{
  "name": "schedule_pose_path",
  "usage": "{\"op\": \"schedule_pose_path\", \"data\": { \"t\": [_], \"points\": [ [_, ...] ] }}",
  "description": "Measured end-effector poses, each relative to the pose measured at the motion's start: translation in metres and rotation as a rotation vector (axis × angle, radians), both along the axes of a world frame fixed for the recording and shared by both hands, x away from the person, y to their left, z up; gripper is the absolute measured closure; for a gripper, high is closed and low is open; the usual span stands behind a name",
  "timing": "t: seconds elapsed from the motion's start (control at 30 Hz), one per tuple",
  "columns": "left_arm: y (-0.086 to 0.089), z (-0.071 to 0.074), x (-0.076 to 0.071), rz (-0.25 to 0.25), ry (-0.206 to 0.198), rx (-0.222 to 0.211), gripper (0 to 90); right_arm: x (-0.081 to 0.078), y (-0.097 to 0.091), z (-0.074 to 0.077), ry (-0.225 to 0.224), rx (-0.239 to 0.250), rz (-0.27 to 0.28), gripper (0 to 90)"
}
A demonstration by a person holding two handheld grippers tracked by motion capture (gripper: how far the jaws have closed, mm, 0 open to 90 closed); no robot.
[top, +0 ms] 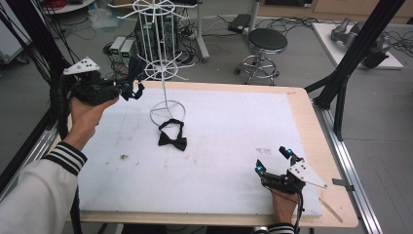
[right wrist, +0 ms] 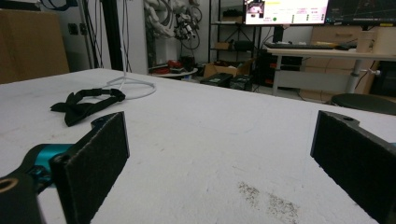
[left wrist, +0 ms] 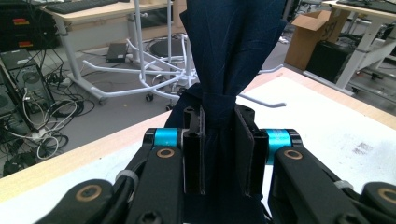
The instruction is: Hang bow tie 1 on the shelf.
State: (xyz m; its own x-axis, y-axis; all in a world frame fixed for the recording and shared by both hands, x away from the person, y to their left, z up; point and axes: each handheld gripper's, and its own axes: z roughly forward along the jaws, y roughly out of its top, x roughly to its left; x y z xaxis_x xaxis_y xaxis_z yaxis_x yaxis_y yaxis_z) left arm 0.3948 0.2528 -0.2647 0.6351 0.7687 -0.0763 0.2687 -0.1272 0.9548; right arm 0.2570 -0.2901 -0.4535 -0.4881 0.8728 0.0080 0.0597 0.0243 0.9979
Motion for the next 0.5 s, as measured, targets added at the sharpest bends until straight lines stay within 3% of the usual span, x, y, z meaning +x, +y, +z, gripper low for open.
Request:
{"op": "schedule_pose_path", "data": {
  "t": [0.5],
  "points": [
    [-0.017,0.001,0.007,-0.008,0.015,0.008,74.9,0.0,0.0,0.0,0.005,0.005,-0.002,3.6]
  ]
}}
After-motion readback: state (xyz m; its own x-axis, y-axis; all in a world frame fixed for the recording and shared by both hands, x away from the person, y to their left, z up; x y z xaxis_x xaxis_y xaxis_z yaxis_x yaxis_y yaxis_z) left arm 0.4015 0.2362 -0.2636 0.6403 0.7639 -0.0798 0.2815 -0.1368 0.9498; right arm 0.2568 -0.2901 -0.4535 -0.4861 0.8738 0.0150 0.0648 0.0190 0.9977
